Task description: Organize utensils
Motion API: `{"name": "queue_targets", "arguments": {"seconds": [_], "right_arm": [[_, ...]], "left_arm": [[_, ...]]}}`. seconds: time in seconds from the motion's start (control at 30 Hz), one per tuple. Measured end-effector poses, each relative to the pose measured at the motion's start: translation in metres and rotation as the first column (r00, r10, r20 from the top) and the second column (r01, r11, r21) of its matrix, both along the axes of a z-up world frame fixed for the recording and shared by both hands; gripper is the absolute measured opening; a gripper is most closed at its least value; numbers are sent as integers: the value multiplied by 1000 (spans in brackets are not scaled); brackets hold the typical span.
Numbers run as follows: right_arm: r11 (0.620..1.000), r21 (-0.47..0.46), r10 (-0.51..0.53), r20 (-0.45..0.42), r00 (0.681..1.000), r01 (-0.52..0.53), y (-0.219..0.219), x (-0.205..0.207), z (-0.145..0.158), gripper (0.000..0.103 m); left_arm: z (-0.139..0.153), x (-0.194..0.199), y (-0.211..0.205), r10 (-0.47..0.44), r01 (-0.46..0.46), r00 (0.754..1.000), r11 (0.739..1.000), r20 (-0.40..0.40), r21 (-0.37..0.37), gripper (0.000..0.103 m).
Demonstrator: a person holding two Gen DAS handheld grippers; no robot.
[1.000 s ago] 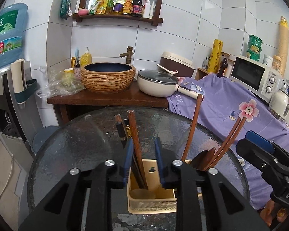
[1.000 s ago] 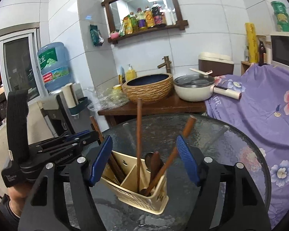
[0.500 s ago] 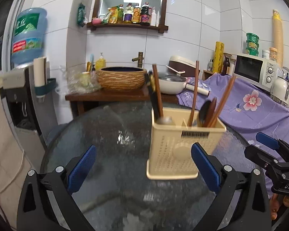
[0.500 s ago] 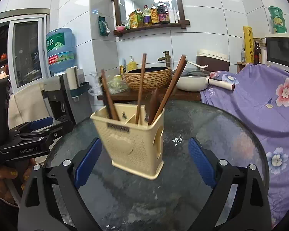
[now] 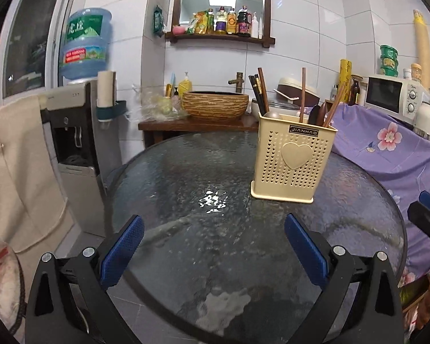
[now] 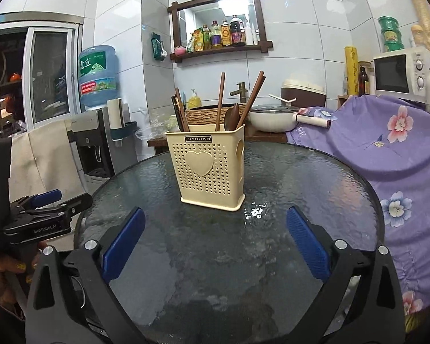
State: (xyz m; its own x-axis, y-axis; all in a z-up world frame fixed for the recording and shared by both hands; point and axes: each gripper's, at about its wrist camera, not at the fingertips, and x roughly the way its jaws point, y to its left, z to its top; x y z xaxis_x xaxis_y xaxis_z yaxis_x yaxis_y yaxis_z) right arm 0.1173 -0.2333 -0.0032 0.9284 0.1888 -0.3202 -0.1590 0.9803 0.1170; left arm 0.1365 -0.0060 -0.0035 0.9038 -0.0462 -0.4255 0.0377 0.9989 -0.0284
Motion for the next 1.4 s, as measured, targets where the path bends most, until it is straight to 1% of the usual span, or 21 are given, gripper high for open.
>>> {"name": "queue_targets", "arguments": {"seconds": [0.07, 0.13, 0.33, 0.43, 0.57, 0.7, 1.0, 1.3, 1.4], "right_arm": [[1000, 18, 6, 6, 1000, -6, -2, -16, 1, 97], [999, 29, 11, 18, 1000, -12, -3, -29, 4, 97], [1000, -4, 8, 72, 997, -8, 4, -64, 14, 97], [1000, -9, 13, 84, 996, -12, 6, -78, 17, 97], [1000, -22, 15, 97, 995, -13, 9, -91, 18, 97], [1000, -22, 21, 98, 995, -19, 12, -93, 19, 97], [999, -39, 24, 93, 995, -21, 19, -94, 18, 97], [999, -33, 30, 84, 996, -28, 23, -91, 18, 97], [999, -36, 31, 84, 996, -28, 23, -91, 18, 97]], "left_arm": [[3, -17, -3, 3, -4, 1000, 999, 19, 32, 96], [6, -29, -5, -8, 6, 1000, 999, 28, 41, 96], [12, -62, -11, -41, 39, 997, 999, 61, 34, 96], [14, -74, -13, -46, 43, 996, 998, 78, 34, 96], [13, -90, -14, -58, 57, 994, 998, 94, 16, 97], [11, -97, -13, -48, 45, 994, 999, 95, 25, 97], [9, -99, -4, -38, 38, 995, 999, 90, 8, 97], [8, -100, -1, -23, 24, 996, 1000, 81, -7, 97], [8, -102, 0, -16, 17, 996, 1000, 90, -7, 97]]}}
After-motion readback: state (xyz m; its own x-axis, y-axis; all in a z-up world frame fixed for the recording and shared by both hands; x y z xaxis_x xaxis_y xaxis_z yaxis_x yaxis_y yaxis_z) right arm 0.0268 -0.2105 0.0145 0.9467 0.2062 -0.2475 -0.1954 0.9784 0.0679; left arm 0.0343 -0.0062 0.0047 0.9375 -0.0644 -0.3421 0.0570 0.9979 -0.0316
